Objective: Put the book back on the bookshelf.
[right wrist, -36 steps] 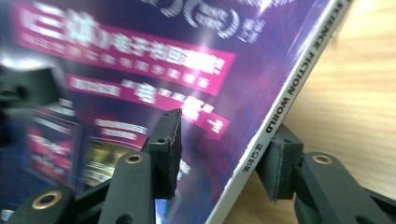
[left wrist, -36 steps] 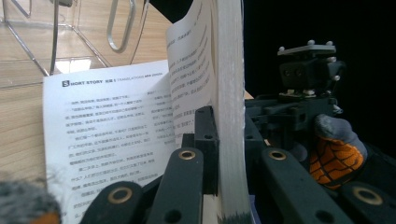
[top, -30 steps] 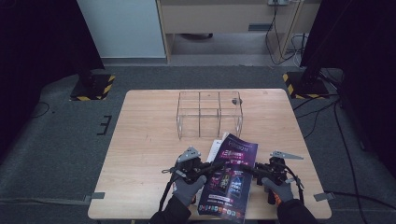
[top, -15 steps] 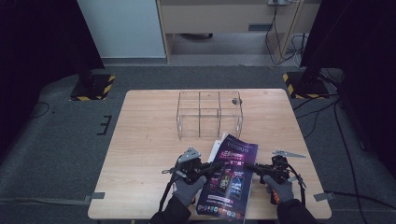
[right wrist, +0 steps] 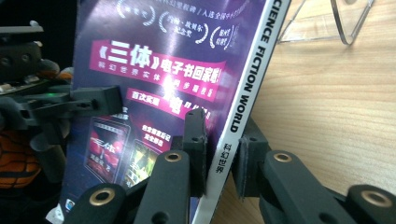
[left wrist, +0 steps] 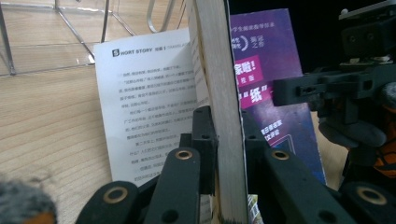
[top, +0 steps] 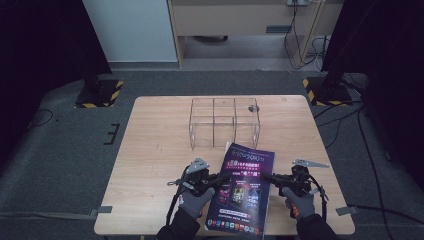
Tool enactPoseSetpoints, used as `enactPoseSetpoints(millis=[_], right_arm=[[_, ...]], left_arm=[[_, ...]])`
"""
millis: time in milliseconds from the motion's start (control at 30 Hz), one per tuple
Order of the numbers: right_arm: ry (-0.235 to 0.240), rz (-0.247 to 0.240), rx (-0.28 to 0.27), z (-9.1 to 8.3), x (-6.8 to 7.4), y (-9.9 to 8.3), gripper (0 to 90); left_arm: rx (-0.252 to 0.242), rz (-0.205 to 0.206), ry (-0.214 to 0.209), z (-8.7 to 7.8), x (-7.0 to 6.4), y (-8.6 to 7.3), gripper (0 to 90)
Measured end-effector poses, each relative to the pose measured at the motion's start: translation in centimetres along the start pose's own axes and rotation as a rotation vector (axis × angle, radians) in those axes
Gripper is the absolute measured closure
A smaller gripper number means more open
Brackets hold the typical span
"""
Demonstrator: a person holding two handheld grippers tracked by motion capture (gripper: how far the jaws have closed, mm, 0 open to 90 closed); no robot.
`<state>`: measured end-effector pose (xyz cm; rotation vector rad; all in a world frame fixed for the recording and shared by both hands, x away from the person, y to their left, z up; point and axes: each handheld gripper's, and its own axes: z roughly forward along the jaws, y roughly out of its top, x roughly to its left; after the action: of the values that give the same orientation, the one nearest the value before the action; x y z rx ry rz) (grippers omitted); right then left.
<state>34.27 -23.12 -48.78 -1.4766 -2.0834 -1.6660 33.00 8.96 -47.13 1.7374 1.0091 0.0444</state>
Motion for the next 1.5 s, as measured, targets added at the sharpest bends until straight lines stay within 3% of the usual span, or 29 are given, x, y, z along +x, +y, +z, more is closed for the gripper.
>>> enactPoseSetpoints(millis=[367, 533, 800, 967, 1033, 1267, 1400, 1500], right_arm=[[0.027, -0.024, -0.021, -0.4, 0.6, 0.4, 79.5], [0.054, -0.052, -0.035, -0.6, 1.1, 0.6, 80.4], [0.054, -0.048, -0.007, -0.2, 0.2, 0.5, 77.3], [0.063, -0.040, 0.029, 0.8, -0.2, 0.1, 66.1], [0.066, -0.036, 0.033, 1.0, -0.3, 0.1, 60.4], [0.048, -0.028, 0.053, 1.8, -0.4, 0.0, 52.9], [0.022, -0.022, 0.079, 2.3, -0.5, -0.1, 53.7], [-0.011, -0.023, 0.074, 2.0, -0.3, 0.0, 71.2]], left_arm=[[0.005, -0.004, 0.000, 0.0, 0.5, -0.2, 80.0], [0.004, -0.027, -0.007, 0.0, 1.0, -0.3, 79.0], [-0.002, 0.006, -0.007, 0.1, 0.4, -0.4, 81.3], [-0.031, 0.041, -0.034, 0.0, -0.3, -0.3, 82.7], [-0.035, 0.039, -0.047, -0.1, -0.3, -0.3, 82.8], [-0.025, 0.034, -0.045, 0.2, -0.2, -0.5, 82.7], [-0.020, 0.034, -0.043, 0.4, -0.1, -0.7, 82.7], [-0.024, 0.030, -0.043, 0.3, -0.1, -0.6, 82.6]])
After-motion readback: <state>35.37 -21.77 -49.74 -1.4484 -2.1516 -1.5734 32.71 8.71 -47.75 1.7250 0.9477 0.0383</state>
